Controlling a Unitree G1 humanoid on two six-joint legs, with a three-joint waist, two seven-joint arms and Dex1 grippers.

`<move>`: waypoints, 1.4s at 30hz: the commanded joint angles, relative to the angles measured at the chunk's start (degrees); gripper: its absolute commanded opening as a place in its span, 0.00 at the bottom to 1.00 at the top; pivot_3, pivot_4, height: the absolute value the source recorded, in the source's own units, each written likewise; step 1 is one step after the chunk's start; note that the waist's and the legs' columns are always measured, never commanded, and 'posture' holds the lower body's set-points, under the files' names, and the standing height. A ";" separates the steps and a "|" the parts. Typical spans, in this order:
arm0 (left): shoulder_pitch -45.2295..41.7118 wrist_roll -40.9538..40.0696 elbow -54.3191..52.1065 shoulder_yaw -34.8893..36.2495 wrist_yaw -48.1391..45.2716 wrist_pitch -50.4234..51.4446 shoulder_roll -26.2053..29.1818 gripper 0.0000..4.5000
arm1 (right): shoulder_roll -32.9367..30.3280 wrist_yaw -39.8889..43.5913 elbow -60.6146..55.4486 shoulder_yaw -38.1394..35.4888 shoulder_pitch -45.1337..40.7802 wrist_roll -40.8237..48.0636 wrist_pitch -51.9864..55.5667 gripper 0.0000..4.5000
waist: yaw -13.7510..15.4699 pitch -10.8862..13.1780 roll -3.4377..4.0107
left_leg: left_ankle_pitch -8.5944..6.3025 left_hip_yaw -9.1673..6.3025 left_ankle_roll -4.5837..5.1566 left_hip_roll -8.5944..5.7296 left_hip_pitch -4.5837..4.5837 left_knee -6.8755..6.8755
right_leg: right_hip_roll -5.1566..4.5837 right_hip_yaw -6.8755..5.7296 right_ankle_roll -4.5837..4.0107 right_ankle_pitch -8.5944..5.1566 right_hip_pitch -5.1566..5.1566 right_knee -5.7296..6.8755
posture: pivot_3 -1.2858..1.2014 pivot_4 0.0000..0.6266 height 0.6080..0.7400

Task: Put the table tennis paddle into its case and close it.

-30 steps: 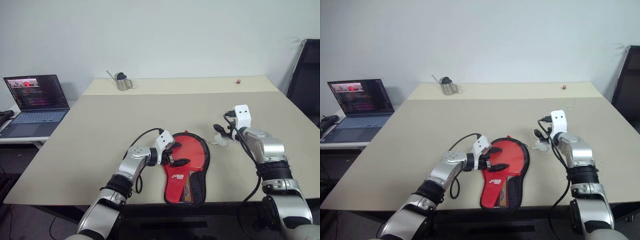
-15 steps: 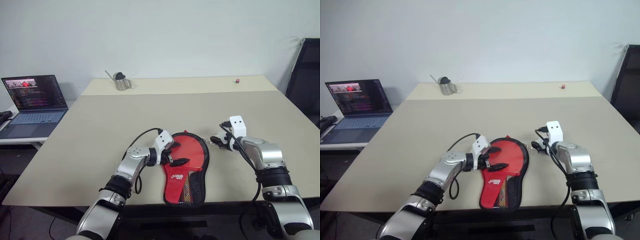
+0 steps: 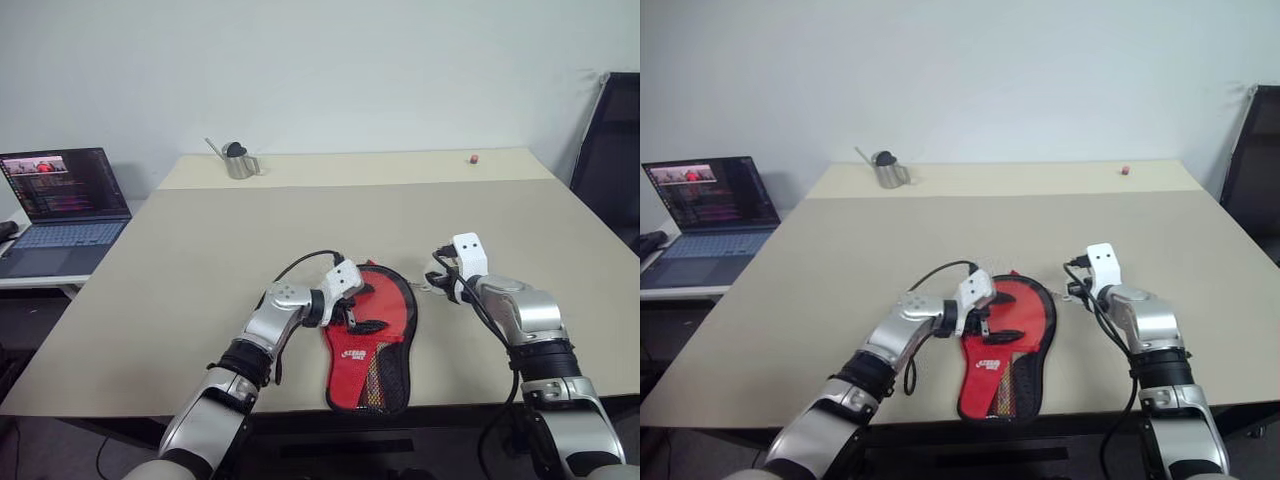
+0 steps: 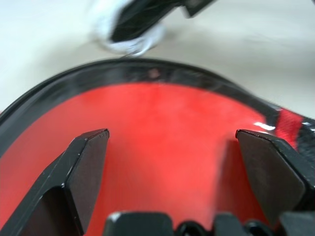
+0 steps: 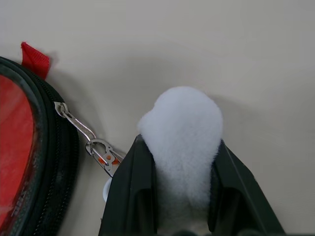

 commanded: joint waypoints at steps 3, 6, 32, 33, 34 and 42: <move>-0.91 3.31 3.08 -3.89 -2.62 -5.40 -1.79 1.00 | 0.98 -0.44 0.64 0.57 -2.11 -0.40 -1.94 0.15 | -0.02 0.00 0.00 | 0.00 0.01 0.00 0.01 0.01 -0.07 | 0.00 0.00 -0.01 -0.01 -0.01 -0.02 | 0.52 0.24 1.00; -0.47 4.39 5.67 -5.09 -3.74 -6.64 -2.85 1.00 | 1.05 -0.61 0.14 0.40 -2.08 -0.63 -1.86 0.15 | 0.05 0.00 0.00 | 0.00 0.00 0.00 0.00 0.02 -0.07 | 0.00 0.00 0.00 -0.01 0.00 -0.04 | 0.52 0.24 1.00; -5.07 10.56 23.95 -6.56 -5.98 -16.74 -8.70 1.00 | -9.92 0.12 -37.41 -9.72 16.74 8.60 24.68 0.15 | 2.64 -0.08 -0.08 | -0.13 -0.04 0.20 -0.10 -0.11 -0.10 | -0.47 -0.29 0.35 -0.32 0.18 -0.19 | 0.52 0.24 1.00; -5.04 10.51 24.24 -6.42 -5.90 -16.70 -8.85 1.00 | -10.32 0.45 -38.92 -10.17 17.86 9.38 25.93 0.15 | 2.74 -0.09 -0.10 | -0.16 -0.04 0.24 -0.14 -0.11 -0.09 | -0.52 -0.29 0.38 -0.34 0.19 -0.20 | 0.52 0.24 1.00; -4.95 10.38 24.51 -6.23 -5.86 -16.54 -8.99 1.00 | -10.71 0.86 -40.47 -10.79 19.12 10.32 27.27 0.15 | 2.81 -0.10 -0.11 | -0.17 -0.03 0.27 -0.15 -0.12 -0.09 | -0.55 -0.30 0.40 -0.36 0.20 -0.22 | 0.52 0.24 1.00; -3.40 9.80 24.71 -5.55 -5.87 -15.69 -8.93 1.00 | -15.15 6.68 -50.19 -15.55 29.69 18.06 34.88 0.15 | 3.29 -0.19 -0.11 | -0.26 -0.03 0.37 -0.17 -0.10 -0.10 | -0.58 -0.37 0.45 -0.38 0.36 -0.48 | 0.52 0.24 1.00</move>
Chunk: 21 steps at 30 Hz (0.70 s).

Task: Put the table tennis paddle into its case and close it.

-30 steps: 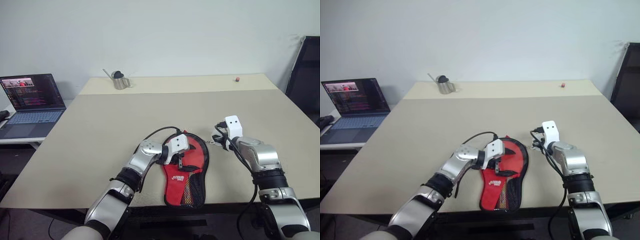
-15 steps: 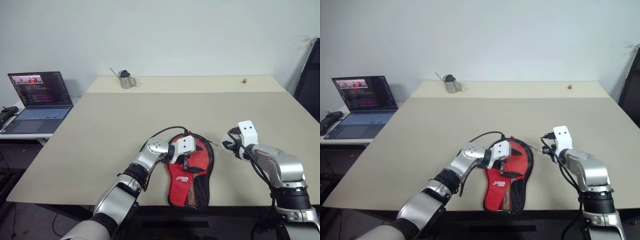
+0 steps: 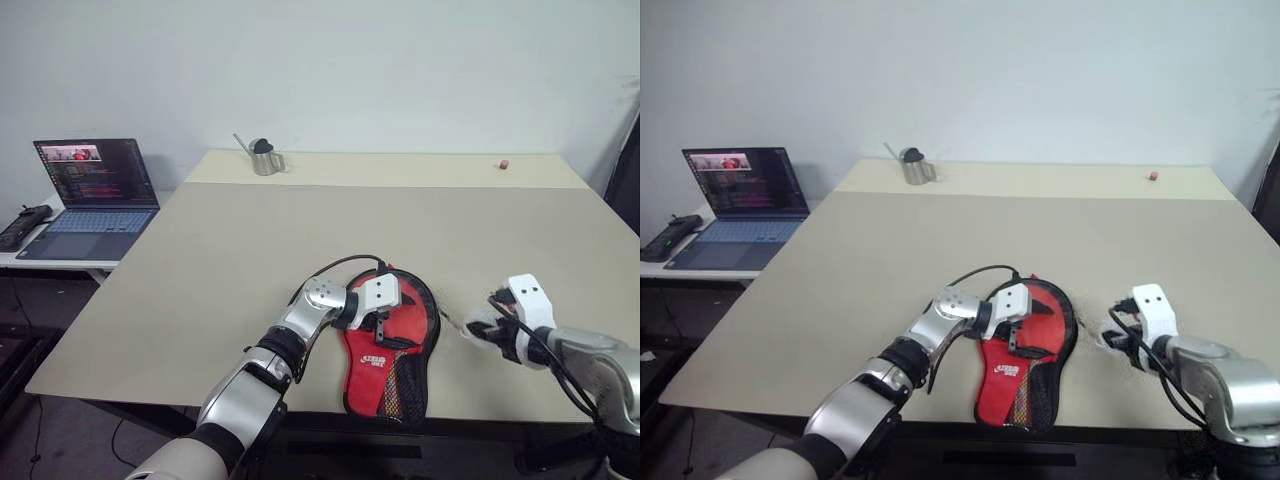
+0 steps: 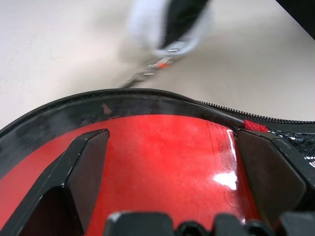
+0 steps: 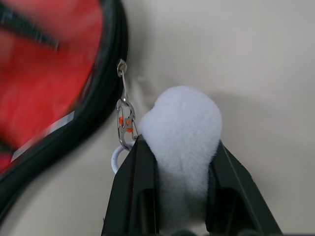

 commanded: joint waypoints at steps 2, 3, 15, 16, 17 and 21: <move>4.72 3.66 4.66 -3.19 -1.29 2.00 0.02 1.00 | -3.51 4.28 -7.02 -4.87 4.43 5.44 4.05 0.15 | 0.01 -0.06 0.01 | -0.03 -0.01 0.02 0.01 0.02 0.00 | 0.00 -0.02 0.01 0.00 0.07 -0.08 | 0.52 0.24 1.00; 4.76 3.67 4.69 -3.17 -1.25 2.02 -0.01 1.00 | -4.08 5.18 -8.14 -5.75 5.47 6.65 4.95 0.15 | 0.04 -0.07 0.01 | -0.08 0.00 0.08 0.01 0.09 0.00 | 0.00 -0.03 0.02 -0.01 0.17 -0.13 | 0.52 0.24 1.00; 3.31 4.37 6.60 -3.01 -0.38 1.89 -1.75 1.00 | -9.29 15.57 -21.22 -17.22 20.35 22.40 8.22 0.15 | 0.99 -0.18 -0.08 | -0.55 -0.17 0.30 -0.20 0.20 0.13 | -0.25 -0.26 0.42 -0.27 0.67 -0.57 | 0.52 0.24 1.00; 3.15 4.46 6.78 -3.03 -0.37 1.79 -1.93 1.00 | -9.04 15.48 -21.88 -17.82 21.37 23.13 8.09 0.15 | 1.09 -0.17 -0.10 | -0.57 -0.17 0.31 -0.27 0.20 0.14 | -0.32 -0.26 0.47 -0.31 0.67 -0.57 | 0.52 0.24 1.00; 3.01 4.51 6.95 -3.04 -0.39 1.73 -2.11 1.00 | -8.85 15.10 -22.13 -18.21 22.07 23.54 7.99 0.15 | 1.24 -0.17 -0.11 | -0.57 -0.17 0.32 -0.34 0.20 0.15 | -0.40 -0.25 0.51 -0.35 0.68 -0.56 | 0.52 0.24 1.00; 2.41 4.71 7.89 -3.10 -0.12 1.26 -2.98 1.00 | -6.21 11.61 -22.91 -16.51 24.57 22.92 6.37 0.15 | 1.76 -0.20 -0.17 | -0.62 -0.20 0.40 -0.72 0.19 0.20 | -0.62 -0.24 0.68 -0.46 0.71 -0.55 | 0.52 0.24 1.00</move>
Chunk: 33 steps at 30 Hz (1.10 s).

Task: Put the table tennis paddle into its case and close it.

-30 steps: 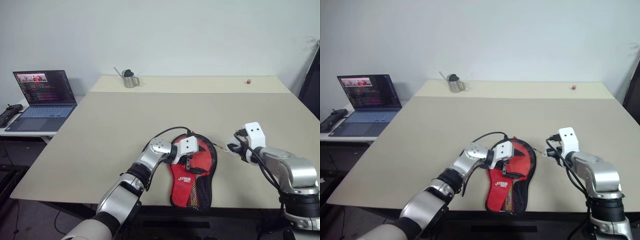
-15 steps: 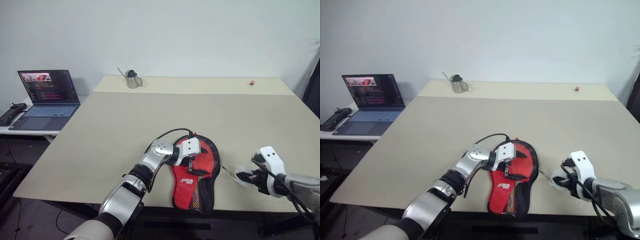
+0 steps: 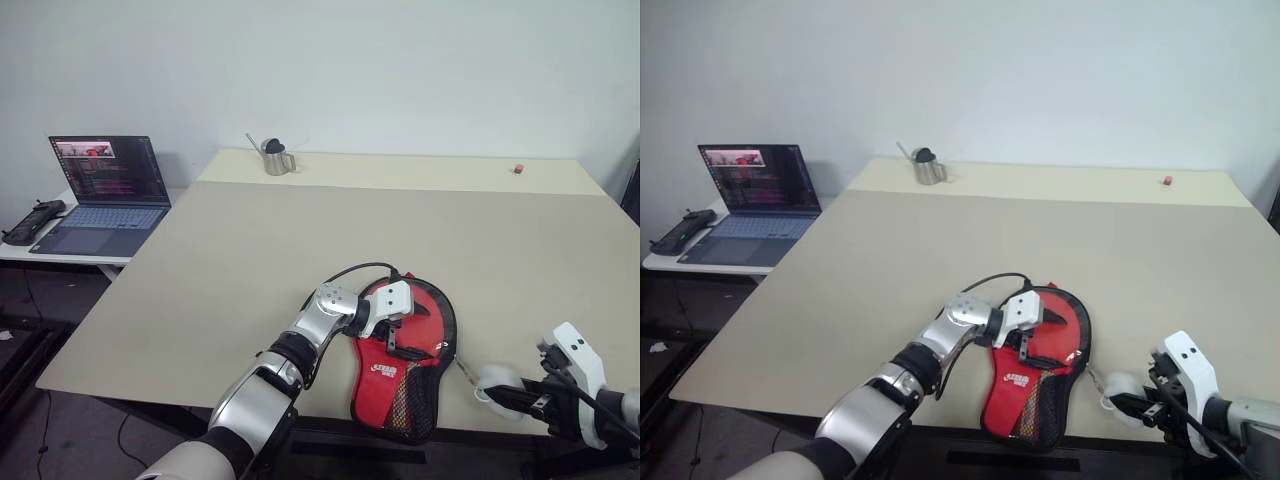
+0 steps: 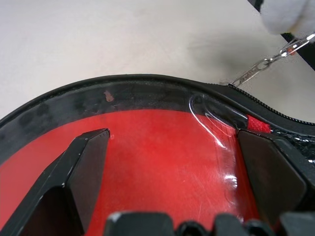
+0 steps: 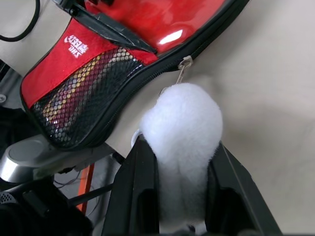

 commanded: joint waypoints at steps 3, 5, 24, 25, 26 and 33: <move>2.22 4.75 6.69 -3.02 1.34 1.27 0.35 1.00 | 3.25 -2.73 -3.65 3.41 3.89 1.78 -0.60 0.15 | 0.03 -0.13 -0.19 | -0.01 -0.17 0.02 -0.08 0.01 0.03 | -0.18 0.06 0.13 -0.09 0.00 0.03 | 0.52 0.24 1.00; 1.95 4.83 7.09 -2.93 1.59 1.09 -0.01 1.00 | 4.24 -3.39 -5.30 4.62 6.22 2.48 -1.10 0.15 | 0.04 -0.23 -0.27 | -0.05 -0.20 0.08 -0.16 0.02 0.09 | -0.27 0.07 0.19 -0.12 0.02 0.05 | 0.52 0.24 1.00; 0.24 5.79 9.99 -2.98 2.92 -0.24 -2.79 1.00 | -12.55 -10.13 -11.61 10.30 36.09 26.33 -26.33 0.12 | 0.42 -0.77 -0.54 | -0.71 -0.33 0.73 -0.57 0.22 0.75 | -0.69 -0.08 0.70 -0.47 0.47 0.04 | 0.52 0.24 1.00; 0.10 5.94 10.19 -2.95 3.01 -0.35 -2.84 1.00 | -13.78 -11.04 -11.61 11.91 37.15 26.13 -28.71 0.12 | 0.43 -0.78 -0.55 | -0.72 -0.36 0.74 -0.56 0.25 0.76 | -0.68 -0.12 0.90 -0.60 0.55 0.04 | 0.52 0.24 1.00; -0.06 6.08 10.40 -2.95 3.14 -0.45 -2.93 1.00 | -14.92 -11.77 -11.61 13.24 38.12 25.80 -31.00 0.12 | 0.44 -0.78 -0.55 | -0.72 -0.37 0.74 -0.56 0.27 0.76 | -0.68 -0.13 0.92 -0.61 0.70 0.04 | 0.52 0.24 1.00; -0.87 6.22 11.36 -2.53 4.01 -0.86 -3.30 1.00 | -15.58 -19.43 -11.32 18.23 38.04 20.53 -37.24 0.12 | 0.44 -0.84 -0.75 | -0.72 -0.50 0.73 -0.58 0.26 0.80 | -0.69 -0.24 0.94 -0.62 0.86 -0.02 | 0.52 0.24 1.00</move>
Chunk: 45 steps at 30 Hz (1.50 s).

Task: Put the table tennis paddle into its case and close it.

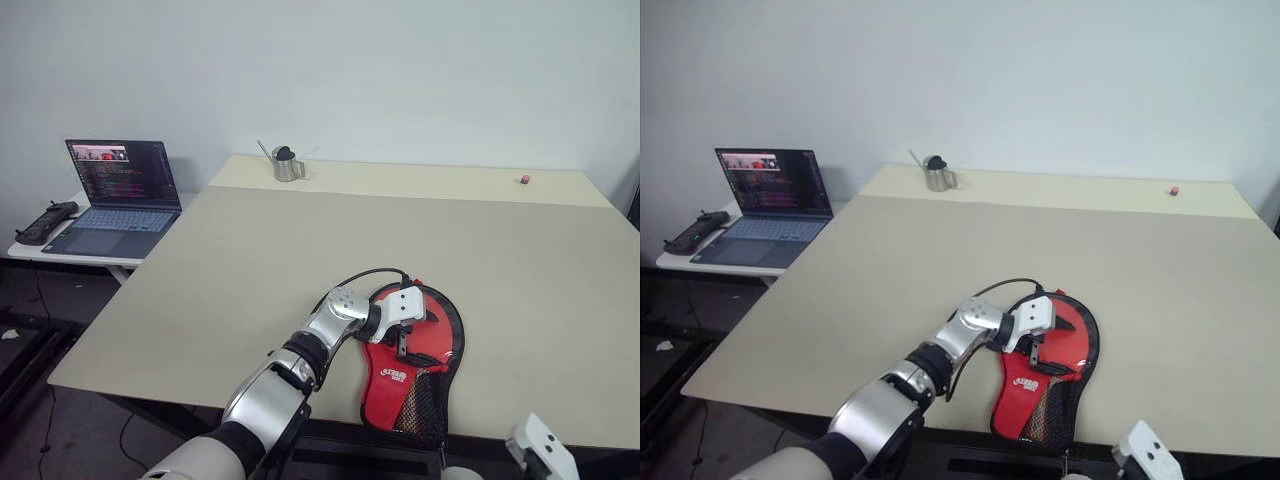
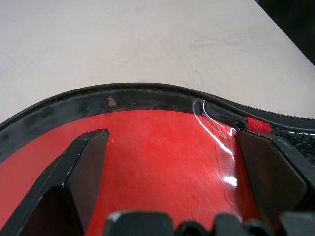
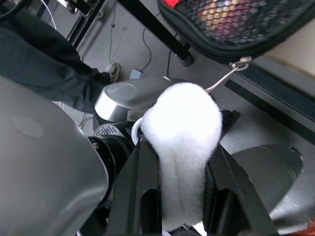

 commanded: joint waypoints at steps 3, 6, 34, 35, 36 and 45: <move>2.04 4.19 4.22 -2.21 2.15 0.63 0.12 1.00 | 0.32 0.23 -1.14 -1.29 0.07 -0.83 0.65 0.28 | -0.03 0.00 -0.01 | -0.01 -0.01 0.01 0.01 0.03 0.03 | 0.00 -0.01 0.01 0.00 0.06 0.02 | 0.52 0.24 1.00; 2.32 4.03 4.11 -1.86 2.53 0.64 0.28 1.00 | -0.30 2.02 -0.41 -3.33 -1.41 0.05 0.78 0.49 | -0.11 0.01 -0.03 | -0.01 -0.03 0.02 0.02 0.14 0.02 | 0.01 -0.02 0.01 0.00 0.16 0.02 | 0.52 0.24 1.00; 19.67 -11.37 -35.84 9.34 -3.34 22.22 18.92 1.00 | 6.59 7.23 33.62 11.64 -57.54 -6.21 0.59 0.99 | -4.44 0.14 0.34 | 0.00 0.09 -0.01 0.45 0.08 -0.15 | 0.50 0.37 -0.61 0.22 -0.38 0.25 | 0.52 0.24 1.00; 21.70 -13.47 -40.84 10.96 -3.73 26.34 21.58 1.00 | 7.79 8.03 35.33 12.82 -58.63 -8.06 0.12 0.99 | -4.63 0.18 0.34 | 0.06 0.11 -0.12 0.44 -0.12 -0.13 | 0.50 0.42 -0.65 0.24 -0.67 0.31 | 0.52 0.24 1.00; 23.40 -15.08 -44.72 12.20 -3.85 29.58 23.84 1.00 | 8.88 8.59 36.60 13.69 -59.59 -9.50 -0.05 0.99 | -4.92 0.26 0.34 | 0.16 0.12 -0.32 0.42 -0.25 -0.13 | 0.50 0.47 -0.67 0.24 -0.84 0.35 | 0.52 0.24 1.00; 36.60 -21.62 -62.65 21.02 0.42 42.46 36.85 1.00 | 17.46 11.68 45.84 17.32 -65.95 -20.23 -2.16 0.99 | -4.49 1.03 0.90 | 0.09 0.11 -0.60 0.36 -0.54 -0.12 | 0.41 0.49 -0.76 0.20 -1.35 0.34 | 0.52 0.24 1.00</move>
